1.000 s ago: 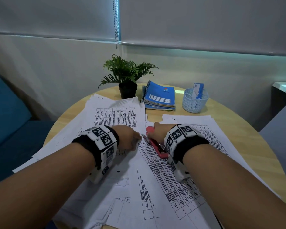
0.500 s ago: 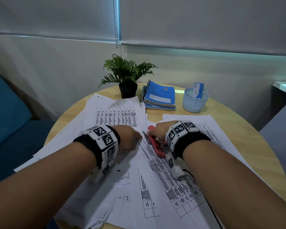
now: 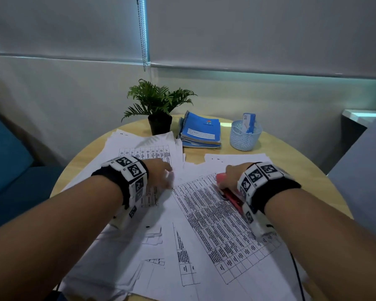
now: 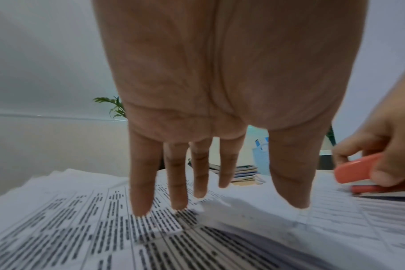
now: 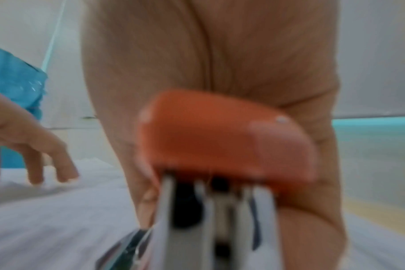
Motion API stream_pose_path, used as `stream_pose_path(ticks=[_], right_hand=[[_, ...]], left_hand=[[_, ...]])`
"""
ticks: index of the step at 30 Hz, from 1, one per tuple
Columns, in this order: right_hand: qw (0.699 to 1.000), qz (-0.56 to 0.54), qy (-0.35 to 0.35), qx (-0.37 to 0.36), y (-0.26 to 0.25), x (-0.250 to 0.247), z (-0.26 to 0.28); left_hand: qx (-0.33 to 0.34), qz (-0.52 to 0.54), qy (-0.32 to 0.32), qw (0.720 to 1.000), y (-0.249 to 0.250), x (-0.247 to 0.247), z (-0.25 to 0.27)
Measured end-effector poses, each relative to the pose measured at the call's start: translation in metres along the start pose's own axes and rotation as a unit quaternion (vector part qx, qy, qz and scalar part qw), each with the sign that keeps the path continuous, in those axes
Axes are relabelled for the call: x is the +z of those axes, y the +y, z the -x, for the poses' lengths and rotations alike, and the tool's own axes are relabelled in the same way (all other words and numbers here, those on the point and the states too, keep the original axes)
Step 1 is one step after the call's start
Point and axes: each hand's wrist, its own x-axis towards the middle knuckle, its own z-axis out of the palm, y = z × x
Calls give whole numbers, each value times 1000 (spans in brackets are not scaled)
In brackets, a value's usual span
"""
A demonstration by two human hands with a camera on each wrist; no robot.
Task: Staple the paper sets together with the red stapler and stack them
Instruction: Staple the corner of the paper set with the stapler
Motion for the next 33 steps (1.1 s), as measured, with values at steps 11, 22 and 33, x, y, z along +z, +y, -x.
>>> stream_pose_path(ticks=[11, 22, 33], right_hand=[[956, -210, 66, 193, 41, 14, -3], [910, -407, 75, -10, -40, -4, -15], [803, -595, -27, 24, -58, -7, -16]], left_hand=[[-89, 5, -2, 996, 5, 3, -16], [-68, 87, 43, 993, 7, -2, -10], [37, 298, 122, 946, 5, -1, 13]])
